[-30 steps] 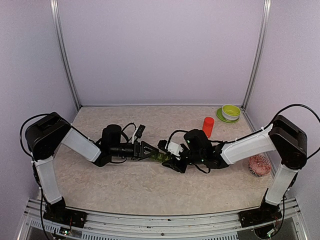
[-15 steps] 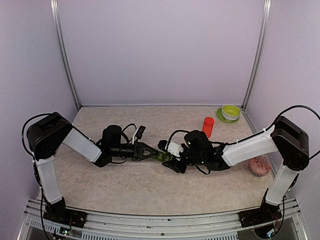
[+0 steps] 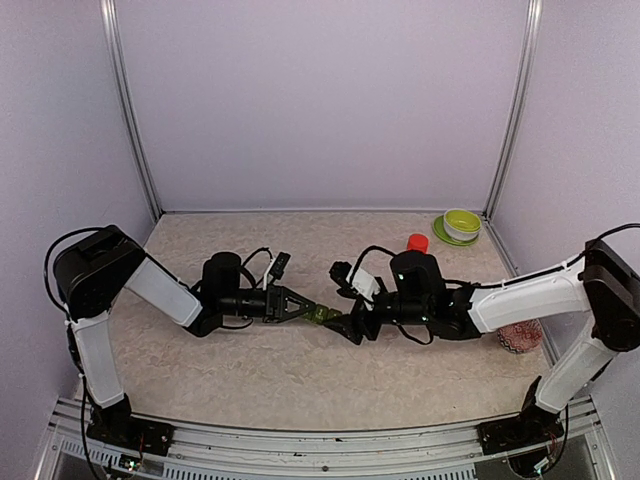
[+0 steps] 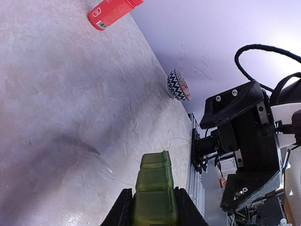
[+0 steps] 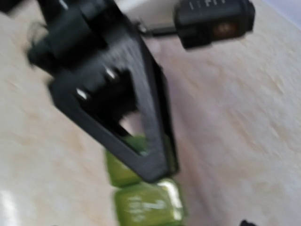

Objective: Sort the pills into containers
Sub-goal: Pass from the right arm to the left, then pass from the left arm to the right

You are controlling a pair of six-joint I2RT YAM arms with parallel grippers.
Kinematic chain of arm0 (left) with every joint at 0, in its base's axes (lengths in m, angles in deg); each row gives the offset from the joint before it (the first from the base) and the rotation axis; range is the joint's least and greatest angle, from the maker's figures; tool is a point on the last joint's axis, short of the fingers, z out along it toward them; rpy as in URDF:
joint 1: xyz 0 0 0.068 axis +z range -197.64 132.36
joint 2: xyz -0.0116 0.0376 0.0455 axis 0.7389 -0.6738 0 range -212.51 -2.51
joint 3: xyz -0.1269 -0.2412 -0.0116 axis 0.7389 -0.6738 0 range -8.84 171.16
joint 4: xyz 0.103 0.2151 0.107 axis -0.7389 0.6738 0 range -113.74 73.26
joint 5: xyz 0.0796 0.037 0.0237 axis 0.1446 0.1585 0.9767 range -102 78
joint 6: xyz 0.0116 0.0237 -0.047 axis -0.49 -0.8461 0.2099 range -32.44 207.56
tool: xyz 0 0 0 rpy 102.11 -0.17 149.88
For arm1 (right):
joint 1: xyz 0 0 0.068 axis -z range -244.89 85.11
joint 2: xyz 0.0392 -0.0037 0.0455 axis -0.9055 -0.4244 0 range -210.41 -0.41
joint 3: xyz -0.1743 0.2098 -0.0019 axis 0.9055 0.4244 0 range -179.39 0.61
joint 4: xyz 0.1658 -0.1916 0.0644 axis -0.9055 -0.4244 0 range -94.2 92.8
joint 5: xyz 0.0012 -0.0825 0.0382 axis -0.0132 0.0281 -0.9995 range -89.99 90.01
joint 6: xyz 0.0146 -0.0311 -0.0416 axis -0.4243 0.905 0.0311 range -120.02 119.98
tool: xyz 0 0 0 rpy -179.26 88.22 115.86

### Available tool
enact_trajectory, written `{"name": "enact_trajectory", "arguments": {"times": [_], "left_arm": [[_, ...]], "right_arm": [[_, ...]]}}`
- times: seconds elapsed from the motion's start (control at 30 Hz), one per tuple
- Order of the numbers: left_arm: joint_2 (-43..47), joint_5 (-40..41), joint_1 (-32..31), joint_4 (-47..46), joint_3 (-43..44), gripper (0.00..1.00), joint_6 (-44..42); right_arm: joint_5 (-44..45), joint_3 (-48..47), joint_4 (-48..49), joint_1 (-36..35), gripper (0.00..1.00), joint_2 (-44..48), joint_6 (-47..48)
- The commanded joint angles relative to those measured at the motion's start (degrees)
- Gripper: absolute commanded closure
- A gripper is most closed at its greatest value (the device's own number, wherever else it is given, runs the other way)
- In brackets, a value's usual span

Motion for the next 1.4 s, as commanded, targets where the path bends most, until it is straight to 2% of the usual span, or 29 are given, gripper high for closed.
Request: {"name": "enact_trajectory", "arguments": {"times": [0.0,0.2,0.4,0.57,0.8,1.13,1.37], "left_arm": [[2.05,-1.94,-0.33,-6.38,-1.44,0.76,0.82],[4.89,-2.86,-2.39,-10.80,-2.39,0.76,1.63],[9.18,-2.63,-5.43,-14.02,-2.63,0.76,2.52],[12.03,0.06,-7.49,-8.61,-1.06,0.76,0.67],[11.93,3.63,-10.52,-8.13,0.07,0.75,1.74],[12.22,7.05,-12.39,-7.86,1.17,0.75,1.63],[11.46,7.58,-12.58,-8.04,1.68,0.75,1.92]], "right_arm": [[-7.65,3.49,4.51,1.09,0.19,4.56,-11.15],[-10.19,9.85,9.38,4.27,0.20,10.40,-29.58],[-12.28,15.46,14.89,6.35,0.21,14.57,-41.12],[-17.92,17.18,21.12,6.39,0.22,16.68,-45.26],[-23.82,16.88,29.01,6.27,0.26,14.45,-51.72],[-26.29,16.74,32.97,5.94,0.39,11.27,-55.51],[-27.32,16.31,32.40,5.78,0.47,10.90,-55.67]]}}
